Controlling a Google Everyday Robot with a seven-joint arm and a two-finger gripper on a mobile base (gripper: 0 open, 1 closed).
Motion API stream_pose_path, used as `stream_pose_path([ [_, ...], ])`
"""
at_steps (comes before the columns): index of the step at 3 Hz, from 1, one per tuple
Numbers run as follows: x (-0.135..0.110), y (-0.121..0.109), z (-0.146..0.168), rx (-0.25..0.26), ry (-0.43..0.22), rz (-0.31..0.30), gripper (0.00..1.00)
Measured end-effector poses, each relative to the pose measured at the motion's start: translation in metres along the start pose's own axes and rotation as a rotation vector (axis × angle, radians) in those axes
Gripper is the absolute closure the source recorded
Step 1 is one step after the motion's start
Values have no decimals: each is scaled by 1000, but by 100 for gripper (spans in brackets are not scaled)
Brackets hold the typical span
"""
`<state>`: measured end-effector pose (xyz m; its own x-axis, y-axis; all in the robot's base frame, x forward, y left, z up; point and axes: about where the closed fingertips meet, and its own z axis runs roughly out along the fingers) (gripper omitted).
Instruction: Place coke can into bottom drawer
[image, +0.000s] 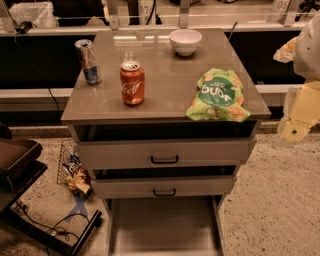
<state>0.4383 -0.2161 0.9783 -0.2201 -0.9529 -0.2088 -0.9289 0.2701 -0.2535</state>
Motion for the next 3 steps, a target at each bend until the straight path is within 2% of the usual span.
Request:
stream_pose_path([
  [1, 0, 0, 0, 0, 0, 0, 0],
  [2, -15, -10, 1, 26, -82, 15, 0],
  [3, -78, -52, 20, 75, -433, 42, 0],
])
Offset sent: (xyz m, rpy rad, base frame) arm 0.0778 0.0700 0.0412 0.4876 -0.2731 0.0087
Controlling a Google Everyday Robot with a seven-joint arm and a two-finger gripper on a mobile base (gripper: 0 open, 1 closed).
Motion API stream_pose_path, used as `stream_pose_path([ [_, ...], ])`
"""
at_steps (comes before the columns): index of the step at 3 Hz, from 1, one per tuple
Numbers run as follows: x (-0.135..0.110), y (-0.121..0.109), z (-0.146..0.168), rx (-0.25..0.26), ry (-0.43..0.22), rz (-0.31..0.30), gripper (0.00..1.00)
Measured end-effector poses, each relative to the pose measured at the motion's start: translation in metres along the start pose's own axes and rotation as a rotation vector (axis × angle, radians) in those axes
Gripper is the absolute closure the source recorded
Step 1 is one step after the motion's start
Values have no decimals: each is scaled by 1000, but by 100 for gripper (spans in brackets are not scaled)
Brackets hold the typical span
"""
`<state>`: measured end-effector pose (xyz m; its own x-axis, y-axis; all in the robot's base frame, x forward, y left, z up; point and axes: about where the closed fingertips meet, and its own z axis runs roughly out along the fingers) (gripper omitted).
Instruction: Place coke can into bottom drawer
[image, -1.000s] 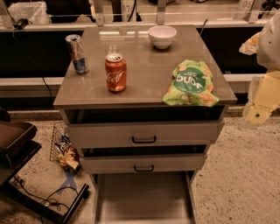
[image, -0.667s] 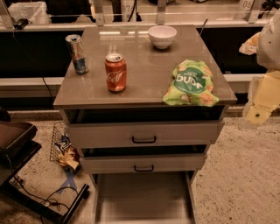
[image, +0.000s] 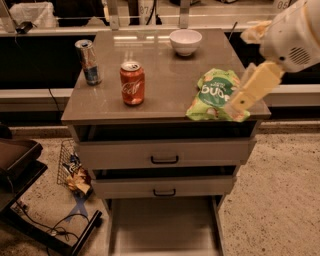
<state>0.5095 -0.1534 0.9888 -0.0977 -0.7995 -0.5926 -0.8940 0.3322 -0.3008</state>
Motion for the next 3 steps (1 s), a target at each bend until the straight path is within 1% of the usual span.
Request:
stream_pose_path([
  [1, -49, -24, 31, 24, -275, 3, 0],
  [2, -93, -36, 67, 35, -549, 39, 0],
  [3, -123, -43, 70, 69, -630, 42, 0],
])
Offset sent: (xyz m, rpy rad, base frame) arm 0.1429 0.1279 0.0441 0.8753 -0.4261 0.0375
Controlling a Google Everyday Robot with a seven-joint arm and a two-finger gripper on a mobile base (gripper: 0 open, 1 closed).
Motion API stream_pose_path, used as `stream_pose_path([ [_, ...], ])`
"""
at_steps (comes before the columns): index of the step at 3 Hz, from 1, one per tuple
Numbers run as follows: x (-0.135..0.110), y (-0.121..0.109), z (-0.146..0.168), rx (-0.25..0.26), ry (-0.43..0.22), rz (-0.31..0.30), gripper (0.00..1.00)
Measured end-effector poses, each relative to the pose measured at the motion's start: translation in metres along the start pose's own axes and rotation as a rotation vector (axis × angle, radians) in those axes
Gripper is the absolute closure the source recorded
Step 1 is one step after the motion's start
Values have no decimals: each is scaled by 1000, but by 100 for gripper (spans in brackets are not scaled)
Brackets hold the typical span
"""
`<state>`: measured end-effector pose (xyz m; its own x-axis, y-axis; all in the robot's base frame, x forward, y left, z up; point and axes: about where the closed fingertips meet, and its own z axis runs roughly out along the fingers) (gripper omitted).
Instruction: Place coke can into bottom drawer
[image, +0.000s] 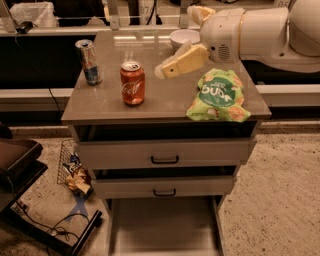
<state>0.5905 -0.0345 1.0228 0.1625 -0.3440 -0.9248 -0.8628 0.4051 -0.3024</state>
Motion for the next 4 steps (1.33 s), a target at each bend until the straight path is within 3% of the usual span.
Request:
stream_pose_path([
  [1, 2, -1, -2, 4, 8, 0, 0],
  [2, 19, 3, 22, -26, 16, 54, 0],
  [3, 47, 8, 66, -58, 2, 133, 0],
  [4, 66, 9, 103, -78, -14, 170, 0],
])
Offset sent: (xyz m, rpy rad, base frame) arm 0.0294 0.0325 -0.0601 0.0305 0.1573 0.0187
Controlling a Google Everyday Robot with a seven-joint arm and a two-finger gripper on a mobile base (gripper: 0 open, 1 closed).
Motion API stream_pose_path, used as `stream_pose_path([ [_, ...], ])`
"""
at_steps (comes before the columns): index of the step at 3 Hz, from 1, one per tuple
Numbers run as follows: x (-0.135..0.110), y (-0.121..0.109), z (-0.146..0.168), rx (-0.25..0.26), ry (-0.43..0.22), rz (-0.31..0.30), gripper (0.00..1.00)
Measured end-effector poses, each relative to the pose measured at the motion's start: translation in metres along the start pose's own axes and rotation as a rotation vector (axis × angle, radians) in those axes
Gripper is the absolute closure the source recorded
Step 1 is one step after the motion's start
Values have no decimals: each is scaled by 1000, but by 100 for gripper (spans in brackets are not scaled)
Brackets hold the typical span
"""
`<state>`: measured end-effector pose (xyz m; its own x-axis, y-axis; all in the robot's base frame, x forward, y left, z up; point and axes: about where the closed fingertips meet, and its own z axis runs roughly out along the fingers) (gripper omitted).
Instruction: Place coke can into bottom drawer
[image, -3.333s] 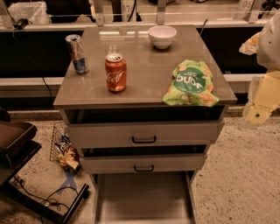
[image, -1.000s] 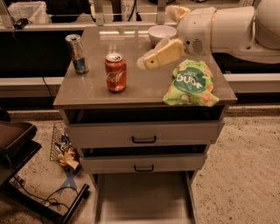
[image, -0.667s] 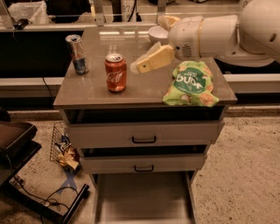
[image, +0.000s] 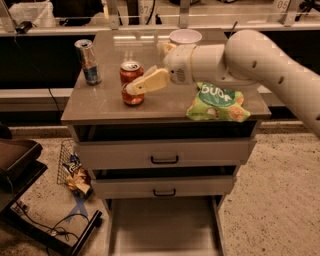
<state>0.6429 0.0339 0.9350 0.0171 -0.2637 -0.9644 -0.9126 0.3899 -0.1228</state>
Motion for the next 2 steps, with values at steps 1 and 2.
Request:
stream_pose_path([
  [1, 9, -5, 31, -9, -50, 19, 0],
  [2, 12, -2, 57, -17, -101, 26, 14],
])
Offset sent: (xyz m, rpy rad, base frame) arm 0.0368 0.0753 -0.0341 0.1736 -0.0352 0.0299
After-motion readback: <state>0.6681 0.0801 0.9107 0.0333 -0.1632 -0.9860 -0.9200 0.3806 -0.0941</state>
